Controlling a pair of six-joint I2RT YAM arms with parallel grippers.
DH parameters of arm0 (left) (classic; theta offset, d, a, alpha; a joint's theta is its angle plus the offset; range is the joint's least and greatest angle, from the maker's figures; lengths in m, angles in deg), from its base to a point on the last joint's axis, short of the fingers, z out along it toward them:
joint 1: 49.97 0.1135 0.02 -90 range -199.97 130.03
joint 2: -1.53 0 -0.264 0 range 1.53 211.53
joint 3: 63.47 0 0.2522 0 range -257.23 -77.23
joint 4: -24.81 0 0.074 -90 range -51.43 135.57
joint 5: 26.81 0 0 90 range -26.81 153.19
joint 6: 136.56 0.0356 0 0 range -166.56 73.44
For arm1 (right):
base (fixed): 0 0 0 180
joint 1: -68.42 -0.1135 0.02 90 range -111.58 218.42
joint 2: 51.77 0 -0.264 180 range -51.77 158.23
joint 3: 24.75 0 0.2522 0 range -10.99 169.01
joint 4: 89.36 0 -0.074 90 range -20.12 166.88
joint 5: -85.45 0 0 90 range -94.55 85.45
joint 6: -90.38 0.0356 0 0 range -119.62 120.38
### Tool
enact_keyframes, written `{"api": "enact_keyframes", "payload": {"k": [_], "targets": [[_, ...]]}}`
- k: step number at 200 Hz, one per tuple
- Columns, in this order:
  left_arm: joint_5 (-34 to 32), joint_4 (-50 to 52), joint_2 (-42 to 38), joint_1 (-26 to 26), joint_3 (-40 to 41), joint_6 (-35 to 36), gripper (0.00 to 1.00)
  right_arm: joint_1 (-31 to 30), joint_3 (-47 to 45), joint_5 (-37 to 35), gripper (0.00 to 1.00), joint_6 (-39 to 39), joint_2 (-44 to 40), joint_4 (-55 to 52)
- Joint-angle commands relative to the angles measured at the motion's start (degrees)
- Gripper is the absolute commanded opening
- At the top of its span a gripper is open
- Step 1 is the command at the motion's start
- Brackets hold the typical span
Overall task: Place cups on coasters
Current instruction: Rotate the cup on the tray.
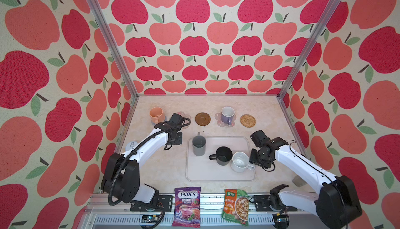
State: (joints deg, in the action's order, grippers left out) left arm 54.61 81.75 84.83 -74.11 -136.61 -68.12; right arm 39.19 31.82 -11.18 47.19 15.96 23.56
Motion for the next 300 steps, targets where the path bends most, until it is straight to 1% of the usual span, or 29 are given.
{"api": "enact_keyframes", "payload": {"k": [1,27,92,124,144,160,202,221,254,282,300], "targets": [[-2.2,2.8,0.5,-0.4,-1.9,-0.7,0.37,-2.4,4.2,-4.8,0.52,-0.9,-0.7,-3.2],[-3.0,3.7,0.3,-0.7,-2.5,-0.9,0.37,-3.3,5.9,-4.8,0.53,-2.0,0.7,-5.9],[-3.7,4.4,0.1,-1.4,-3.2,-1.1,0.37,-4.6,1.4,-1.5,0.53,0.7,-3.1,-4.9],[-4.0,4.2,-0.3,-1.6,-3.0,-1.2,0.37,-6.9,0.6,-1.2,0.53,1.9,-5.1,-5.4],[-3.7,3.9,-0.2,-1.6,-3.0,-1.3,0.37,-7.6,0.1,1.2,0.53,1.5,-4.8,-4.0],[-3.8,4.0,-0.1,-1.9,-2.9,-1.3,0.37,-8.9,0.3,1.5,0.52,1.4,-3.7,-4.0],[-4.3,4.2,-0.6,-1.9,-2.3,-1.3,0.37,-11.0,1.1,1.0,0.52,1.6,-1.1,-3.0],[-4.3,4.4,-0.8,-2.0,-2.2,-1.4,0.37,-10.9,2.7,-1.2,0.53,1.0,-1.1,-4.5],[-4.9,4.7,-0.9,-1.9,-2.6,-1.0,0.37,-10.9,5.9,-4.4,0.54,-0.3,-3.6,-8.1],[-4.3,4.6,-0.7,-2.0,-2.9,-1.2,0.37,-10.9,6.0,-6.4,0.55,3.1,-6.2,-10.5],[-4.2,4.5,-0.9,-2.1,-2.9,-1.2,0.37,-10.9,6.0,-6.4,0.54,3.8,-7.8,-11.5]]}}
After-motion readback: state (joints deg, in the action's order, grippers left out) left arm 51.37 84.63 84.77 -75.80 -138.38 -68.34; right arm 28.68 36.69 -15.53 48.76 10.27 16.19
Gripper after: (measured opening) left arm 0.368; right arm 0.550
